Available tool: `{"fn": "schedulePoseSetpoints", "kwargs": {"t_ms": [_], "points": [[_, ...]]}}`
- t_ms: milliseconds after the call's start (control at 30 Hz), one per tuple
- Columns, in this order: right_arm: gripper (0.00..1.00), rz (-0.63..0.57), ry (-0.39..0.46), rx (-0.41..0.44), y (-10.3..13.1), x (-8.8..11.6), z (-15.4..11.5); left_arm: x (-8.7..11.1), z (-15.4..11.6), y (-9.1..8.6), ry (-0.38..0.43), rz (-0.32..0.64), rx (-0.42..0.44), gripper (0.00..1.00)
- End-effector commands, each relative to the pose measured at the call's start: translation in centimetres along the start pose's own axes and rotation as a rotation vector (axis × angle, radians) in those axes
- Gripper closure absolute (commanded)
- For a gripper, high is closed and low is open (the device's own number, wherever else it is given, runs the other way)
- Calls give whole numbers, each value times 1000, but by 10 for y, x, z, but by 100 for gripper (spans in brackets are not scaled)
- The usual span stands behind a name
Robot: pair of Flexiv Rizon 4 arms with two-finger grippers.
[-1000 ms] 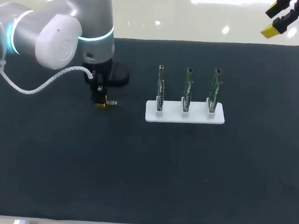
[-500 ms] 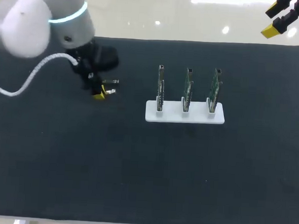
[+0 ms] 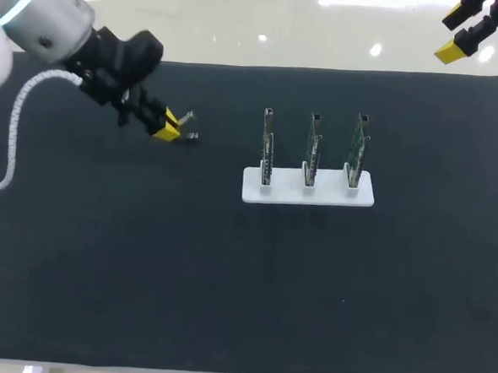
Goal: Pick up the optical module with the left hand, and insert it into the network port with the right hand.
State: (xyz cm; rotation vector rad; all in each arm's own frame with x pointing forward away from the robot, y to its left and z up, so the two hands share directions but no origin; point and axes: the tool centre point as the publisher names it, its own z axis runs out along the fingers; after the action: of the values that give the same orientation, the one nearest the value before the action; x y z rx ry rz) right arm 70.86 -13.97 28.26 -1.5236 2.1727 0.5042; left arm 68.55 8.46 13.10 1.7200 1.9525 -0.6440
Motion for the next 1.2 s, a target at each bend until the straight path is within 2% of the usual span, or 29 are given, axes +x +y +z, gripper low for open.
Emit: {"fn": "schedulePoseSetpoints", "kwargs": {"t_ms": [33,333,500,1200], "points": [[0,0,-2,1,0,0,0,-20,-17,-25,-433,-3,-54,100],[0,0,-2,1,0,0,0,-71,-50,-38,-725,46,-37,100],[0,0,-2,1,0,0,0,-93,-61,-38,-822,59,-18,100],[0,0,-2,1,0,0,0,-93,-61,-35,-823,57,-20,100]]}}
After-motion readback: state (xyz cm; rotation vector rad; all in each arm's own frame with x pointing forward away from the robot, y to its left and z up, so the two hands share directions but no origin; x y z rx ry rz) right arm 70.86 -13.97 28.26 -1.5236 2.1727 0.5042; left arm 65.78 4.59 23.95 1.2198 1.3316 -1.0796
